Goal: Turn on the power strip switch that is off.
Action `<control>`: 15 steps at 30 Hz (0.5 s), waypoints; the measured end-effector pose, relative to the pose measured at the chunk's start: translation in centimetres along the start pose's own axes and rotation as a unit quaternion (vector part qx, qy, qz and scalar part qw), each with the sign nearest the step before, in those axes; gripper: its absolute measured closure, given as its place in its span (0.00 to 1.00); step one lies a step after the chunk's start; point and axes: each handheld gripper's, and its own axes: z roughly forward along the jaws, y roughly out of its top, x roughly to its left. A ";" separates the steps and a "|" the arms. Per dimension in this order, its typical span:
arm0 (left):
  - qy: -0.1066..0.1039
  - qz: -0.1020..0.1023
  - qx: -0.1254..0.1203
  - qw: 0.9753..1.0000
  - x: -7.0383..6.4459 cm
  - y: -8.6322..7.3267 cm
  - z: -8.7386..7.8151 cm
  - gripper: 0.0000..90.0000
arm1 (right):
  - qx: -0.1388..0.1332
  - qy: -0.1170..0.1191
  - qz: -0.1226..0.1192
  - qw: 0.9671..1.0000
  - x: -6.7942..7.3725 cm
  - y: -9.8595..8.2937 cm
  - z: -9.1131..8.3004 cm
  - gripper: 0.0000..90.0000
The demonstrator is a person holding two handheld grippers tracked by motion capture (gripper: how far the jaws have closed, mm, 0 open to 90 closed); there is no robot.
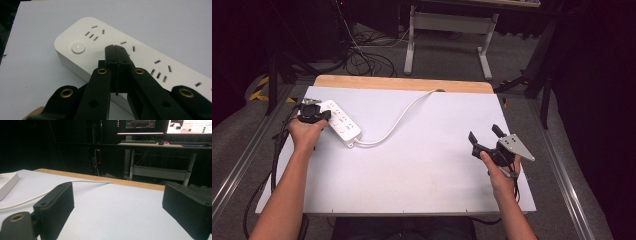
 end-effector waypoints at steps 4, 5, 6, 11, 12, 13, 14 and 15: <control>0.009 -0.002 -0.005 1.000 0.2 0.0 -0.2 1.00 | 0.001 0.000 0.000 1.000 0.0 0.0 0.0 0.12; 0.011 -0.001 -0.004 1.000 0.3 0.0 -0.3 1.00 | 0.001 0.001 0.000 1.000 0.0 0.0 0.1 0.12; 0.011 -0.001 -0.004 1.000 0.3 0.0 -0.3 1.00 | 0.001 0.000 0.000 1.000 0.0 0.0 0.1 0.12; 0.011 -0.010 -0.019 1.000 1.0 -0.3 -0.8 1.00 | 0.000 0.001 0.000 1.000 -0.1 0.0 0.1 0.12; 0.011 -0.012 -0.025 1.000 1.0 -0.3 -0.9 1.00 | 0.000 0.001 0.001 1.000 -0.1 0.0 0.1 0.12; 0.009 -0.013 -0.031 0.999 1.0 -0.2 -1.1 1.00 | 0.000 0.001 0.001 1.000 -0.1 0.0 0.1 0.12; 0.008 -0.012 -0.037 0.999 1.0 -0.2 -1.4 1.00 | 0.000 0.001 0.001 1.000 -0.1 0.0 0.1 0.12; 0.006 -0.014 -0.042 0.999 0.9 -0.1 -1.6 1.00 | -0.001 0.001 0.001 1.000 -0.1 0.0 0.1 0.12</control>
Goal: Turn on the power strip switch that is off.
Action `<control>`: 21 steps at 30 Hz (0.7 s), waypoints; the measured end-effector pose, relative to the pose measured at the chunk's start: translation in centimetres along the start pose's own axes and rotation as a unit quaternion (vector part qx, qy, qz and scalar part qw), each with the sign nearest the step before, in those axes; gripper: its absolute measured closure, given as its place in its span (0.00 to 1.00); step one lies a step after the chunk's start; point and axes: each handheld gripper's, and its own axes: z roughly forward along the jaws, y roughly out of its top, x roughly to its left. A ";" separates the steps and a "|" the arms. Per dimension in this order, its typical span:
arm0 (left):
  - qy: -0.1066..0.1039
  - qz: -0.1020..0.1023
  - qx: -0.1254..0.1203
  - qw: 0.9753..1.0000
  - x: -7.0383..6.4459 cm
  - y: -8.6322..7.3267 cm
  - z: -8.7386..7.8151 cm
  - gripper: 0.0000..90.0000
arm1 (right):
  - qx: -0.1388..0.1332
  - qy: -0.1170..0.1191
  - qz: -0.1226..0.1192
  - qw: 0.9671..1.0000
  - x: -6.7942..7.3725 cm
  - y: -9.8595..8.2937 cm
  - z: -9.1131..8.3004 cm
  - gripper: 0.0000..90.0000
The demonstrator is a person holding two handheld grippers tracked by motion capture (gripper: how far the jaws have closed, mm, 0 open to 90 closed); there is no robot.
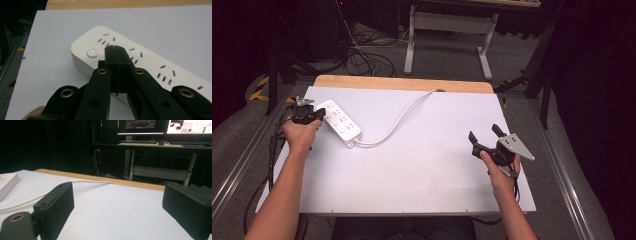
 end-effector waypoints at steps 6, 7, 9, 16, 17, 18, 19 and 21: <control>-0.008 -0.001 -0.034 0.999 -0.3 0.3 -1.6 1.00 | -0.001 -0.001 0.001 1.000 0.0 0.1 0.0 0.12; -0.008 -0.002 -0.038 0.999 -0.3 0.3 -2.0 1.00 | -0.002 0.000 0.001 1.000 0.0 0.1 0.0 0.12; -0.009 -0.008 -0.052 0.999 -0.3 0.3 -2.7 1.00 | -0.002 0.000 0.002 1.000 0.0 0.1 0.0 0.12; -0.009 -0.016 -0.093 0.995 -0.9 0.4 -4.8 1.00 | -0.003 0.001 0.001 1.000 0.0 0.2 0.1 0.12; -0.008 -0.013 -0.097 0.995 -1.1 0.3 -5.0 1.00 | -0.003 0.000 0.001 1.000 0.0 0.2 0.1 0.12; -0.008 -0.013 -0.097 0.995 -1.1 0.3 -5.0 1.00 | -0.002 0.000 0.002 1.000 0.0 0.2 0.1 0.12; -0.010 -0.009 -0.099 0.995 -1.3 0.3 -5.3 1.00 | -0.002 0.001 0.002 1.000 0.0 0.1 0.1 0.12; -0.010 -0.005 -0.107 0.994 -1.6 0.1 -5.8 1.00 | -0.002 0.002 0.000 1.000 0.0 0.1 0.2 0.12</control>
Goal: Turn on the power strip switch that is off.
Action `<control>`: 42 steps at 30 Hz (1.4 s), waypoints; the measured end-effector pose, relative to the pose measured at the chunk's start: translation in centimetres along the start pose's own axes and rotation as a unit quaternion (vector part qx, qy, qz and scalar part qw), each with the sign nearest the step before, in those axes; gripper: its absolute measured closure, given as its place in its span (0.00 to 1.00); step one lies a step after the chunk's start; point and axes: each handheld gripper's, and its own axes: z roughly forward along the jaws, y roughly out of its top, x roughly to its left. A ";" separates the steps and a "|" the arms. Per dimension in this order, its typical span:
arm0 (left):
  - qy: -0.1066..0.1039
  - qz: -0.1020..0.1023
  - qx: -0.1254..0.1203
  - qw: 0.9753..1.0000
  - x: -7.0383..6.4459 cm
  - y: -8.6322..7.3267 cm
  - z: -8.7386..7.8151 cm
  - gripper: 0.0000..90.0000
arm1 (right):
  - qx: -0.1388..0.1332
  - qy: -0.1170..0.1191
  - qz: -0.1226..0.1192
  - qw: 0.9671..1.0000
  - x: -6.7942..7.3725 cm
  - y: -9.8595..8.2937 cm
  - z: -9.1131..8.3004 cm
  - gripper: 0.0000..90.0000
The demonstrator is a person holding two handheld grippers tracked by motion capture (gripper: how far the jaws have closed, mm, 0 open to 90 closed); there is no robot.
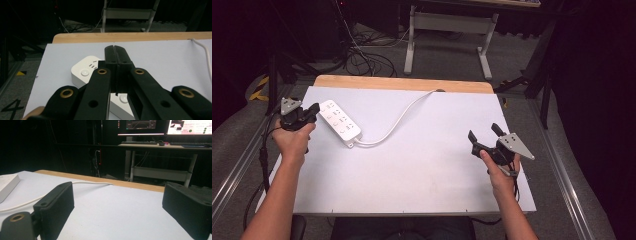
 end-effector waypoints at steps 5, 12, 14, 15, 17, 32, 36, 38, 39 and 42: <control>-0.007 0.007 -0.016 1.000 -0.7 -0.1 -1.3 1.00 | -0.001 0.002 -0.002 1.000 0.0 0.0 0.0 0.12; -0.017 0.010 -0.036 0.999 -1.5 -0.3 -3.2 0.98 | -0.002 0.003 -0.001 1.000 0.1 0.1 0.0 0.12; -0.018 0.012 -0.042 0.999 -1.8 -0.3 -3.8 0.98 | -0.002 0.002 -0.003 1.000 0.1 0.1 0.0 0.12; -0.018 0.013 -0.045 0.999 -1.9 -0.3 -4.0 0.98 | -0.002 0.002 -0.003 1.000 0.1 0.1 0.1 0.12; -0.020 0.016 -0.049 0.998 -2.0 -0.4 -4.4 0.98 | -0.001 0.001 -0.002 1.000 0.1 0.1 0.0 0.12; -0.014 0.027 -0.065 0.997 -2.4 -0.9 -6.6 0.92 | -0.002 0.004 -0.002 1.000 0.2 0.1 0.1 0.12; -0.006 0.027 -0.069 0.997 -2.4 -1.1 -7.1 0.85 | -0.003 0.004 -0.001 1.000 0.2 0.1 0.0 0.12; -0.002 0.025 -0.074 0.997 -2.4 -1.2 -7.3 0.82 | -0.003 0.004 -0.001 1.000 0.2 0.2 0.0 0.12; 0.001 0.026 -0.073 0.997 -2.4 -1.2 -7.5 0.82 | -0.003 0.004 -0.003 1.000 0.2 0.2 0.1 0.12; 0.011 0.025 -0.083 0.996 -2.4 -1.3 -7.8 0.79 | -0.003 0.004 -0.002 1.000 0.2 0.2 0.1 0.12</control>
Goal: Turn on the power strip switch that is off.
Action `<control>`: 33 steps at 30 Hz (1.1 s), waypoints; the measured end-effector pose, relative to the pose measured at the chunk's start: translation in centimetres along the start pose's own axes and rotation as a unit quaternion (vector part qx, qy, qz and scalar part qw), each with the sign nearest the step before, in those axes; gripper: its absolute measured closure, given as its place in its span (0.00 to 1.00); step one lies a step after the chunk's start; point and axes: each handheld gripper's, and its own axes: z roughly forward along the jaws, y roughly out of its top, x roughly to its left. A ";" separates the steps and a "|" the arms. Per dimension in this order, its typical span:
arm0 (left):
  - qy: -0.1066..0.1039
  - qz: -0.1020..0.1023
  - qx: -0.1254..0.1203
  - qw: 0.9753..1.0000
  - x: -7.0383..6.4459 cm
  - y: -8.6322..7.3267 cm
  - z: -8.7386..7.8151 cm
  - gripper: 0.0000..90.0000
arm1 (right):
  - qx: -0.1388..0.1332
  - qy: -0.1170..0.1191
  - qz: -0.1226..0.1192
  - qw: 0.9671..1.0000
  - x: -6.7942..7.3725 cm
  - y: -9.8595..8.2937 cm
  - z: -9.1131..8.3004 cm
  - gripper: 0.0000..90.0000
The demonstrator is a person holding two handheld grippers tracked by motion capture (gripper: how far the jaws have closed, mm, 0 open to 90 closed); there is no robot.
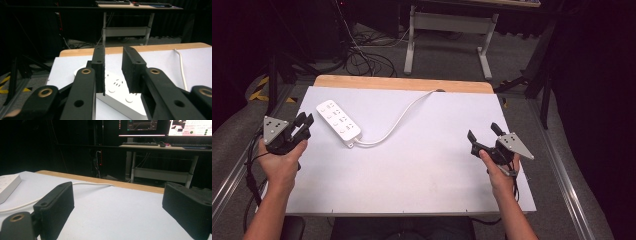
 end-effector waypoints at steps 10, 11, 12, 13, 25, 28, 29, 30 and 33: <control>0.023 0.004 -0.017 1.000 0.2 -0.2 -0.8 0.60 | -0.001 0.000 0.001 1.000 0.0 0.0 0.0 0.12; 0.026 0.002 -0.018 0.999 0.1 -0.2 -0.8 0.60 | -0.001 0.000 0.001 1.000 0.0 0.0 0.0 0.12; 0.030 0.007 -0.020 0.999 0.1 -0.2 -0.8 0.58 | -0.001 0.000 0.001 1.000 0.0 0.0 0.0 0.12; 0.034 0.007 -0.020 0.999 0.0 -0.2 -0.9 0.52 | -0.001 0.000 0.000 1.000 0.0 0.0 0.0 0.12; 0.044 0.012 -0.026 0.999 -0.3 -0.6 -1.8 0.32 | -0.004 -0.002 0.003 1.000 -0.1 0.1 -0.1 0.12; 0.045 0.011 -0.030 0.998 -0.5 -0.8 -2.1 0.27 | -0.004 -0.001 0.004 1.000 -0.1 0.1 -0.1 0.12; 0.044 0.011 -0.029 0.999 -0.5 -0.8 -2.2 0.27 | -0.004 -0.001 0.004 1.000 -0.1 0.1 -0.1 0.12; 0.043 0.014 -0.028 0.999 -0.5 -0.8 -2.3 0.25 | -0.004 -0.001 0.004 1.000 -0.1 0.1 -0.1 0.12; 0.044 0.009 -0.028 0.999 -0.6 -0.9 -2.3 0.19 | -0.004 -0.001 0.004 1.000 -0.1 0.1 -0.1 0.12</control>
